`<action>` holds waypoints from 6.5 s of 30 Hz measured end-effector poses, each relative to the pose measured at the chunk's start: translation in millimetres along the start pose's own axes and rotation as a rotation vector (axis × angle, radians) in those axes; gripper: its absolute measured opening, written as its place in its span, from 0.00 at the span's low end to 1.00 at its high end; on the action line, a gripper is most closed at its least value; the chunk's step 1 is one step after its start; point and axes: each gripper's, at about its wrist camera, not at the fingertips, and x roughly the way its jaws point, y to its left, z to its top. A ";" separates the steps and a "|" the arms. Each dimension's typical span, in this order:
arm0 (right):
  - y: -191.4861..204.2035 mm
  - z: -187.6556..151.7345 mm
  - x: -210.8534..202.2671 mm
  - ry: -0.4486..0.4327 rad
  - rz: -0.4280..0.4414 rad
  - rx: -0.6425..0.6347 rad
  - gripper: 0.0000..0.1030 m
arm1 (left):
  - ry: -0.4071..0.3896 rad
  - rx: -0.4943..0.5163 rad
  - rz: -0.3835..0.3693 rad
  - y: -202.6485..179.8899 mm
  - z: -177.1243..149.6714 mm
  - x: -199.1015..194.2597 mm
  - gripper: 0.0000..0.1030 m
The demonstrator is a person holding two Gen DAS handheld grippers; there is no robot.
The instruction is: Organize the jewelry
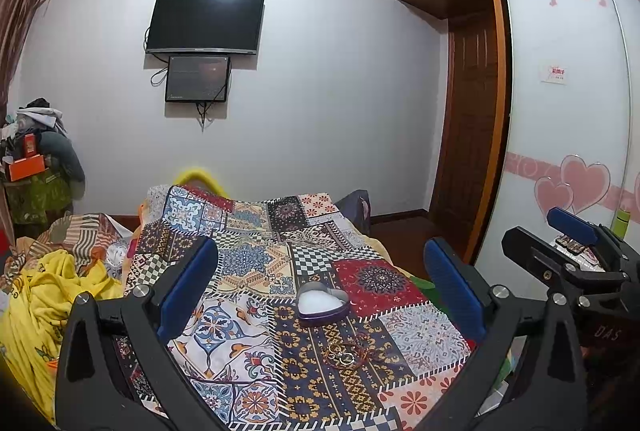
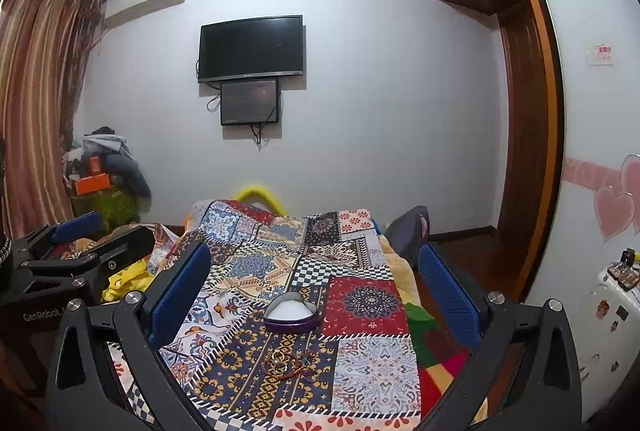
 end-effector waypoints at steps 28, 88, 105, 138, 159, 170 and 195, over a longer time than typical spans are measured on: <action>1.7 0.8 3.9 0.008 0.001 -0.002 1.00 | 0.009 -0.007 -0.008 2.5 -0.1 1.8 1.00; -17.9 -161.9 165.1 0.670 0.201 -0.054 0.33 | 0.721 -0.042 -0.174 14.6 -151.3 202.7 0.28; -31.4 -162.1 166.0 0.641 0.173 -0.019 0.18 | 0.735 0.029 -0.182 -11.6 -162.5 224.8 0.12; -50.7 -136.7 147.3 0.600 0.111 0.025 0.18 | 0.750 0.068 -0.187 -11.5 -160.2 228.3 0.12; -40.4 -110.1 154.0 0.532 0.120 0.010 0.18 | 0.624 0.010 -0.171 14.3 -118.5 204.6 0.00; -35.1 -116.5 157.0 0.553 0.126 0.014 0.18 | 0.722 0.017 -0.202 10.9 -142.4 211.8 0.22; -32.0 -113.9 163.3 0.554 0.151 0.026 0.18 | 0.617 0.002 -0.159 24.7 -119.5 207.8 0.15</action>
